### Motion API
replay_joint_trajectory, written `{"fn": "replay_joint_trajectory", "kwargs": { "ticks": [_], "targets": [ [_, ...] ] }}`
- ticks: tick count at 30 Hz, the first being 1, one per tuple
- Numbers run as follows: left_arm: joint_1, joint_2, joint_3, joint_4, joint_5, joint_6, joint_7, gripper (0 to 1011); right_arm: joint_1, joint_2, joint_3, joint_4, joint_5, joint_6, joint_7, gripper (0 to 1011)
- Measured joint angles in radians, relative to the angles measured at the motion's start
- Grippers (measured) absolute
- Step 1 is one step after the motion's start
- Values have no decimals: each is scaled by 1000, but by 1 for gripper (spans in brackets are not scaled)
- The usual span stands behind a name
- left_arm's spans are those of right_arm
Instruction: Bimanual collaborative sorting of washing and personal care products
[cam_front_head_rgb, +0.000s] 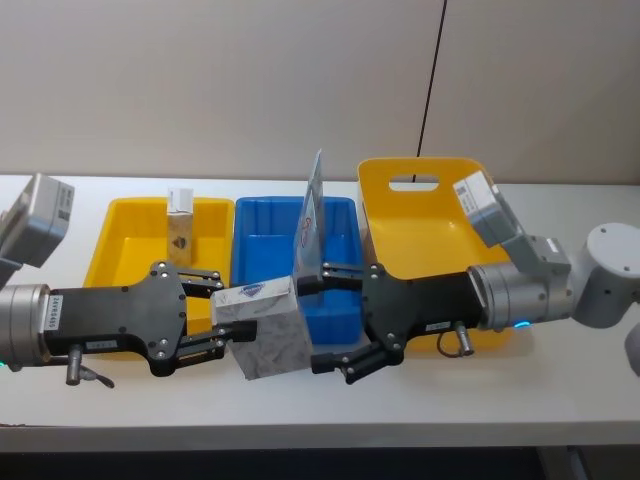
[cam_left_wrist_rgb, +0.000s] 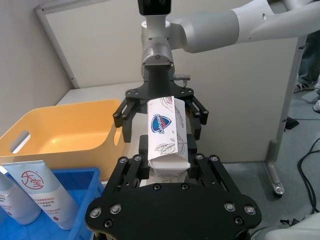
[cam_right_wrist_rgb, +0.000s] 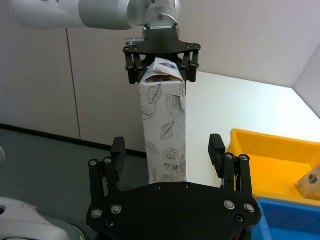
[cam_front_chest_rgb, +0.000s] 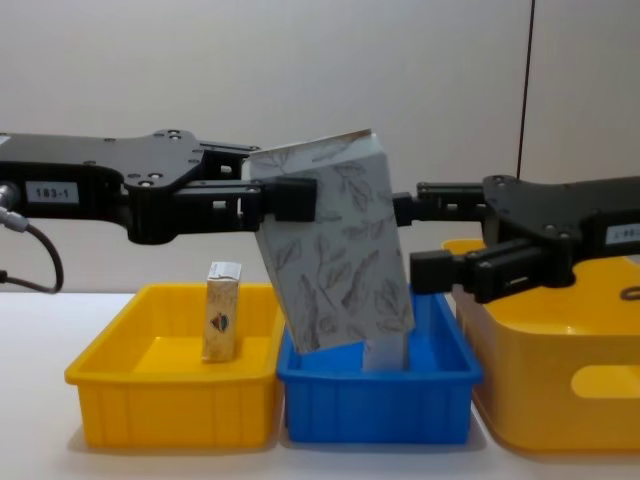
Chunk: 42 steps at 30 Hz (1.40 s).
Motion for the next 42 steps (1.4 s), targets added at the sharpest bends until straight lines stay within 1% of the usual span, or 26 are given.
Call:
{"fn": "replay_joint_trajectory", "kwargs": {
  "ticks": [7, 12, 26, 29, 31, 39, 40, 42],
  "targets": [
    [0, 0, 0, 0, 0, 0, 0, 363, 12, -19, -10, 22, -13, -22, -26, 1000],
    [0, 0, 0, 0, 0, 0, 0, 363, 19, -29, -18, 33, -17, -32, -33, 1000],
    [0, 0, 0, 0, 0, 0, 0, 363, 29, -50, -47, 41, -26, -43, -37, 997],
    [0, 0, 0, 0, 0, 0, 0, 363, 30, -53, -51, 41, -27, -46, -38, 953],
    [0, 0, 0, 0, 0, 0, 0, 363, 31, -54, -55, 42, -29, -49, -39, 904],
    [0, 0, 0, 0, 0, 0, 0, 363, 34, -59, -65, 44, -31, -57, -47, 656],
    [0, 0, 0, 0, 0, 0, 0, 363, 34, -59, -65, 44, -31, -57, -48, 638],
    [0, 0, 0, 0, 0, 0, 0, 363, 34, -59, -68, 44, -32, -59, -49, 555]
  ]
}}
